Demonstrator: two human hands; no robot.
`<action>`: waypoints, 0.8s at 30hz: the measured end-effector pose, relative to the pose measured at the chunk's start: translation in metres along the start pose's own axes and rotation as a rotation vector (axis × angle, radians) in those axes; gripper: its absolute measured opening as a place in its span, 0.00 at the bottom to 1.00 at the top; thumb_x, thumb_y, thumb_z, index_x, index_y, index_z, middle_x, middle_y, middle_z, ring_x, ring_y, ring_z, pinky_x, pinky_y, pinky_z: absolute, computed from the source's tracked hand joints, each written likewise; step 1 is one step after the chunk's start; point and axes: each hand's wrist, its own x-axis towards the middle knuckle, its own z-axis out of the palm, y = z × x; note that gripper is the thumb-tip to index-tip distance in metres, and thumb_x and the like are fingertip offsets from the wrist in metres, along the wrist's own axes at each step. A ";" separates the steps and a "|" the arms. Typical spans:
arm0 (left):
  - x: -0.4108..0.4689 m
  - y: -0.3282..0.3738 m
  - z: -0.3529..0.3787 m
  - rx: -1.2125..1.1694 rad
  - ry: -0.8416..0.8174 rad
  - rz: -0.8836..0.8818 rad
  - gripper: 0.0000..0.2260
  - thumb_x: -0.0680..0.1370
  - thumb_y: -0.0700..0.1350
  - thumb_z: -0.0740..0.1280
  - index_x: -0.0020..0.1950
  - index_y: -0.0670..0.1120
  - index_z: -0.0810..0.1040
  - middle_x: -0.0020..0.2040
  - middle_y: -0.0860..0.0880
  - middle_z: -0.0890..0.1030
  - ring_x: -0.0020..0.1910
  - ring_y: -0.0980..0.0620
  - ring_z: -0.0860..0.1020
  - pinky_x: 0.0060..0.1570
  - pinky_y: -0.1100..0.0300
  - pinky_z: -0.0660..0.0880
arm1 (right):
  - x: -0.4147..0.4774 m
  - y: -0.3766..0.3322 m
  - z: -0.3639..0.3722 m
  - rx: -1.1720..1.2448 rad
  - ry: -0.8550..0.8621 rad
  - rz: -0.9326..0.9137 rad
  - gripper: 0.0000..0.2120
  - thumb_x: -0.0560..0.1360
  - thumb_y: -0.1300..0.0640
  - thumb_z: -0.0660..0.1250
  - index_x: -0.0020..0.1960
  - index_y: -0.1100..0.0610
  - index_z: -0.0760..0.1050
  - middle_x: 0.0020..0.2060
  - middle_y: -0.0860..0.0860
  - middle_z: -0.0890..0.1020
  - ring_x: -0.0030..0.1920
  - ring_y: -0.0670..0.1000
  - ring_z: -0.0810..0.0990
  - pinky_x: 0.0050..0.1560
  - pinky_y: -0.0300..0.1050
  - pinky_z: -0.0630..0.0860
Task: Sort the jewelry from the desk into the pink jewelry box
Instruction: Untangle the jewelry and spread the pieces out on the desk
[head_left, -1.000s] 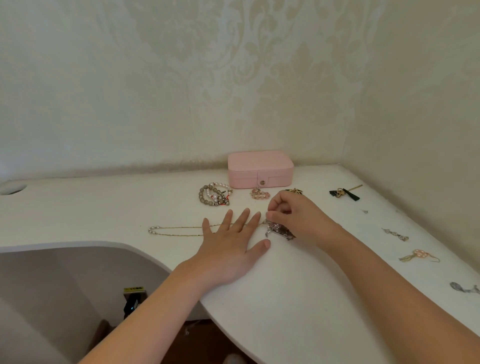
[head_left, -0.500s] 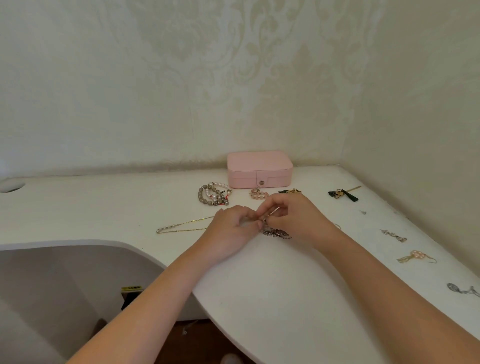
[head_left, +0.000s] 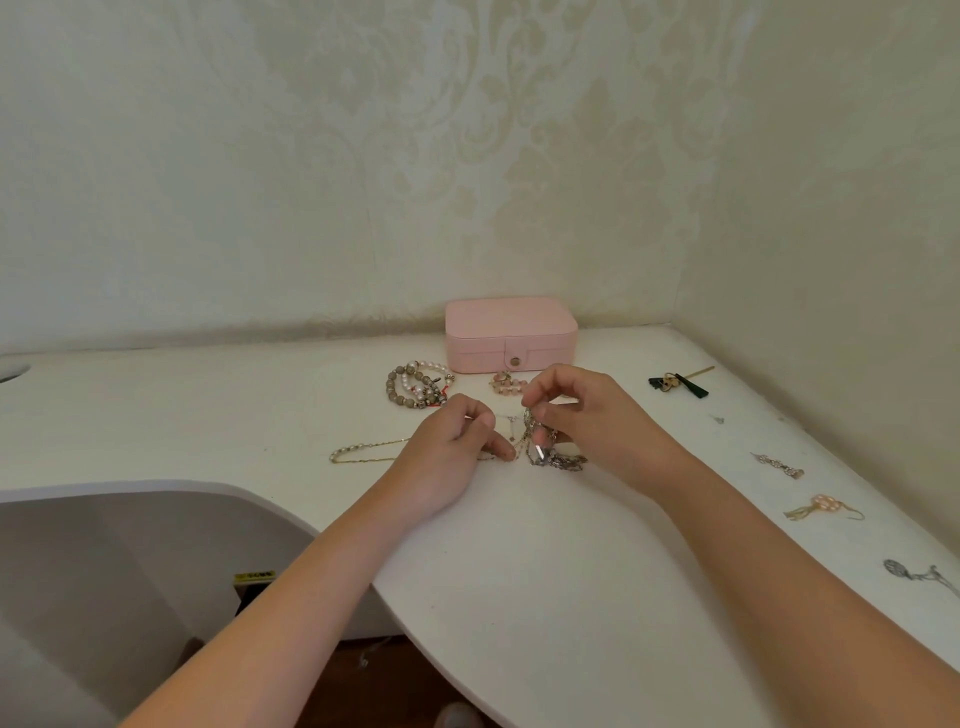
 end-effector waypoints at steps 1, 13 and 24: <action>0.000 0.000 0.000 -0.034 0.001 -0.001 0.08 0.82 0.42 0.56 0.44 0.47 0.69 0.34 0.53 0.82 0.41 0.55 0.79 0.48 0.58 0.72 | 0.000 0.000 0.000 0.025 -0.006 -0.004 0.07 0.77 0.67 0.62 0.44 0.58 0.74 0.38 0.48 0.75 0.30 0.43 0.77 0.40 0.40 0.74; -0.002 0.004 -0.003 -0.123 0.115 -0.052 0.09 0.82 0.43 0.57 0.41 0.49 0.69 0.26 0.54 0.66 0.23 0.58 0.61 0.24 0.66 0.59 | 0.001 0.000 0.000 0.008 0.070 0.029 0.07 0.74 0.66 0.65 0.44 0.56 0.75 0.38 0.46 0.74 0.26 0.43 0.66 0.27 0.35 0.65; -0.003 0.006 -0.003 0.061 0.094 0.012 0.06 0.79 0.48 0.63 0.43 0.51 0.74 0.19 0.56 0.62 0.19 0.58 0.58 0.22 0.64 0.55 | 0.003 0.009 -0.008 -0.471 0.276 -0.049 0.05 0.76 0.61 0.64 0.45 0.56 0.79 0.37 0.47 0.78 0.34 0.41 0.72 0.35 0.29 0.67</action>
